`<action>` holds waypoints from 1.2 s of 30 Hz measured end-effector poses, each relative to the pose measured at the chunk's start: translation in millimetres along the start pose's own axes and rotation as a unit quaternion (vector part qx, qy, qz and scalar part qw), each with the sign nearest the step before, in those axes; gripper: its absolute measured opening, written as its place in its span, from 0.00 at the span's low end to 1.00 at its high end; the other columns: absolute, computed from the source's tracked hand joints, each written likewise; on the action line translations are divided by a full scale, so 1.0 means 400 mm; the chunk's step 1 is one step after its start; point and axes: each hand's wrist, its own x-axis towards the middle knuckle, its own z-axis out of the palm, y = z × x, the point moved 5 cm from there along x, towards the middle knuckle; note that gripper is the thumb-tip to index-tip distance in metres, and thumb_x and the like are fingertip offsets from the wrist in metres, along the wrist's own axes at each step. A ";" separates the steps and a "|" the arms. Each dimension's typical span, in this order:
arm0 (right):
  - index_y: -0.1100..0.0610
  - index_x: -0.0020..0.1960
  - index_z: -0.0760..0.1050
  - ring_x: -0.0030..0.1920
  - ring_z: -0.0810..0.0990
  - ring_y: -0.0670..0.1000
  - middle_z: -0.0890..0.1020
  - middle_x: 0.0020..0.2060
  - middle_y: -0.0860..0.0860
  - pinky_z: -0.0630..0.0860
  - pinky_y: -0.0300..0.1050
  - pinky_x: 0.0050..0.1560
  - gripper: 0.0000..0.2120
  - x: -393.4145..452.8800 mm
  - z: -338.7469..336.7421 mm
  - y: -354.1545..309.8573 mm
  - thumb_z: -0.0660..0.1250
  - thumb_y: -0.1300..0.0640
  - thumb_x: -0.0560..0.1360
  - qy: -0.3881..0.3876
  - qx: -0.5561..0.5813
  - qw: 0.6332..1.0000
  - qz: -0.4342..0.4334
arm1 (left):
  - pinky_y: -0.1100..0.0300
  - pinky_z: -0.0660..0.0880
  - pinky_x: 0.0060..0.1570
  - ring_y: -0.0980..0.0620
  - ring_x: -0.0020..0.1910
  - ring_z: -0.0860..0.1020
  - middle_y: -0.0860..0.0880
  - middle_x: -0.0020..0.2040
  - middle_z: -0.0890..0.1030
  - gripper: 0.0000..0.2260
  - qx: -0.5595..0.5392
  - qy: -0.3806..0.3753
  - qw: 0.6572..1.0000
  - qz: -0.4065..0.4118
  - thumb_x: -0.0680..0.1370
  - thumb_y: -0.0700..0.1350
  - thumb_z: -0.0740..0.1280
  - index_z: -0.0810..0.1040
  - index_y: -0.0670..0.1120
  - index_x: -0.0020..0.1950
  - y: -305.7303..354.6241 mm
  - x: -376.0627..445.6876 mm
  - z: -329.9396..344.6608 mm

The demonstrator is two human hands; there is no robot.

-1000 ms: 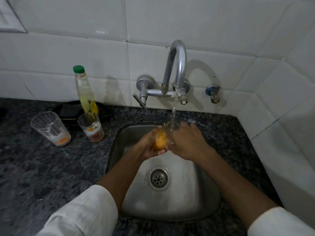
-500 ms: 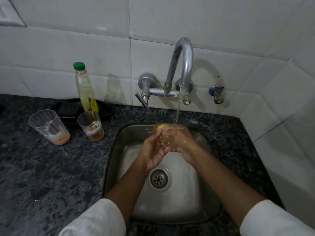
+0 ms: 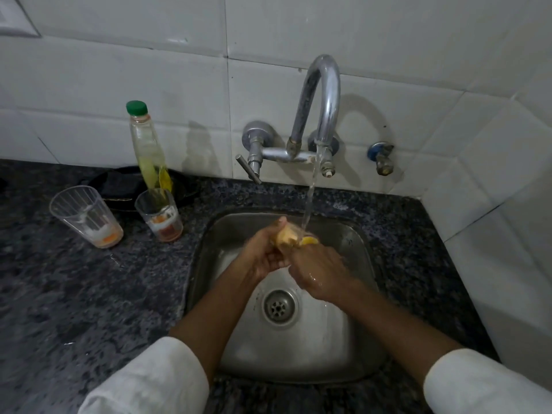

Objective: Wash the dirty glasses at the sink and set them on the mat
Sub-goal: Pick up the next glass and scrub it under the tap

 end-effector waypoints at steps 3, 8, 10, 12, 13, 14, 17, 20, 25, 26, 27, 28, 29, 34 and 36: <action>0.54 0.59 0.75 0.49 0.80 0.56 0.81 0.50 0.55 0.75 0.49 0.41 0.11 0.007 0.009 0.010 0.60 0.58 0.78 0.070 0.170 0.982 0.049 | 0.59 0.80 0.36 0.49 0.39 0.82 0.42 0.45 0.84 0.17 -0.018 -0.019 1.000 0.001 0.77 0.54 0.68 0.81 0.41 0.56 -0.025 -0.011 -0.004; 0.65 0.47 0.77 0.38 0.77 0.56 0.79 0.39 0.62 0.73 0.48 0.39 0.07 0.013 -0.009 0.009 0.63 0.62 0.76 0.139 0.407 0.895 0.119 | 0.57 0.81 0.32 0.46 0.38 0.83 0.37 0.47 0.82 0.15 -0.173 -0.078 0.981 0.032 0.80 0.48 0.65 0.79 0.36 0.56 -0.024 -0.020 0.017; 0.61 0.55 0.76 0.48 0.80 0.58 0.81 0.47 0.59 0.73 0.49 0.42 0.10 -0.002 0.008 -0.001 0.61 0.59 0.76 0.049 0.049 0.997 0.038 | 0.57 0.81 0.35 0.47 0.41 0.82 0.38 0.49 0.83 0.22 0.004 -0.028 1.000 -0.004 0.76 0.56 0.69 0.80 0.39 0.59 -0.012 -0.008 0.003; 0.56 0.58 0.76 0.52 0.81 0.58 0.81 0.51 0.56 0.73 0.48 0.43 0.12 -0.003 0.034 0.015 0.59 0.56 0.78 0.009 0.030 0.999 0.025 | 0.56 0.80 0.40 0.47 0.42 0.82 0.40 0.48 0.83 0.22 0.058 -0.015 0.998 -0.019 0.76 0.57 0.69 0.80 0.41 0.59 -0.020 -0.007 -0.010; 0.55 0.57 0.77 0.49 0.82 0.57 0.82 0.50 0.55 0.76 0.48 0.42 0.12 -0.002 0.025 0.013 0.59 0.56 0.78 0.035 0.149 0.987 0.042 | 0.54 0.80 0.42 0.46 0.43 0.82 0.40 0.49 0.83 0.20 0.019 -0.045 0.999 -0.002 0.77 0.55 0.69 0.79 0.40 0.59 -0.024 -0.011 -0.005; 0.55 0.55 0.80 0.45 0.83 0.54 0.83 0.46 0.54 0.77 0.47 0.39 0.11 0.008 0.022 0.018 0.60 0.57 0.79 0.080 0.303 0.947 0.069 | 0.53 0.80 0.42 0.45 0.44 0.82 0.40 0.49 0.83 0.17 -0.058 -0.083 0.995 0.019 0.78 0.51 0.68 0.77 0.40 0.60 -0.027 -0.023 0.008; 0.60 0.52 0.81 0.40 0.82 0.48 0.83 0.41 0.53 0.77 0.42 0.37 0.10 0.008 -0.006 0.016 0.60 0.61 0.78 0.146 0.418 0.893 0.082 | 0.53 0.80 0.42 0.45 0.45 0.82 0.38 0.51 0.82 0.16 -0.166 -0.089 0.981 0.046 0.77 0.47 0.68 0.77 0.37 0.59 -0.043 -0.012 0.009; 0.55 0.61 0.75 0.51 0.80 0.56 0.81 0.51 0.56 0.78 0.50 0.47 0.14 0.000 0.020 0.015 0.60 0.57 0.77 0.089 0.040 0.995 -0.035 | 0.58 0.77 0.42 0.48 0.43 0.79 0.40 0.49 0.82 0.26 -0.010 -0.021 1.000 -0.009 0.73 0.57 0.72 0.80 0.39 0.61 -0.030 0.002 -0.011; 0.57 0.52 0.82 0.45 0.82 0.55 0.85 0.46 0.56 0.78 0.46 0.40 0.11 0.023 0.020 0.032 0.62 0.59 0.77 0.119 0.567 0.803 0.140 | 0.56 0.80 0.40 0.48 0.41 0.82 0.40 0.47 0.83 0.19 -0.162 -0.111 0.980 0.029 0.74 0.51 0.72 0.79 0.38 0.57 -0.055 -0.018 0.011; 0.59 0.51 0.82 0.42 0.81 0.53 0.84 0.43 0.57 0.76 0.44 0.38 0.10 0.021 0.005 0.016 0.61 0.60 0.78 0.136 0.578 0.794 0.134 | 0.57 0.80 0.39 0.48 0.40 0.82 0.40 0.46 0.83 0.16 -0.205 -0.130 0.969 0.042 0.75 0.49 0.71 0.80 0.37 0.55 -0.056 -0.014 0.017; 0.59 0.51 0.81 0.41 0.80 0.52 0.83 0.41 0.56 0.74 0.44 0.38 0.10 0.015 -0.005 0.014 0.61 0.58 0.78 0.149 0.499 0.848 0.094 | 0.56 0.79 0.39 0.47 0.40 0.81 0.40 0.47 0.82 0.16 -0.185 -0.122 0.974 0.052 0.76 0.50 0.70 0.81 0.37 0.54 -0.051 -0.002 0.010; 0.57 0.53 0.79 0.42 0.80 0.52 0.82 0.43 0.55 0.73 0.45 0.39 0.10 0.011 -0.003 0.009 0.60 0.56 0.79 0.136 0.342 0.929 0.034 | 0.56 0.77 0.41 0.47 0.42 0.80 0.39 0.48 0.82 0.18 -0.142 -0.105 0.983 0.046 0.75 0.52 0.71 0.82 0.38 0.55 -0.041 0.004 0.005; 0.55 0.56 0.77 0.45 0.80 0.54 0.81 0.45 0.55 0.70 0.46 0.40 0.10 0.005 0.006 -0.002 0.59 0.55 0.78 0.084 0.140 0.986 -0.011 | 0.56 0.77 0.42 0.47 0.43 0.80 0.39 0.49 0.82 0.22 -0.069 -0.083 0.994 0.023 0.74 0.56 0.71 0.82 0.38 0.56 -0.035 0.012 -0.003; 0.56 0.51 0.80 0.41 0.81 0.53 0.83 0.44 0.55 0.76 0.48 0.39 0.12 0.005 0.007 0.028 0.60 0.51 0.77 0.115 0.290 0.949 0.037 | 0.53 0.81 0.46 0.46 0.45 0.82 0.40 0.48 0.83 0.20 -0.085 -0.104 0.991 -0.007 0.78 0.55 0.66 0.81 0.39 0.57 -0.047 -0.028 0.009; 0.62 0.48 0.82 0.37 0.80 0.51 0.83 0.40 0.58 0.75 0.45 0.36 0.09 0.010 -0.002 0.021 0.64 0.62 0.77 0.157 0.493 0.847 0.122 | 0.52 0.79 0.45 0.45 0.43 0.81 0.39 0.49 0.82 0.17 -0.186 -0.123 0.974 0.031 0.75 0.52 0.70 0.81 0.38 0.53 -0.054 -0.026 0.014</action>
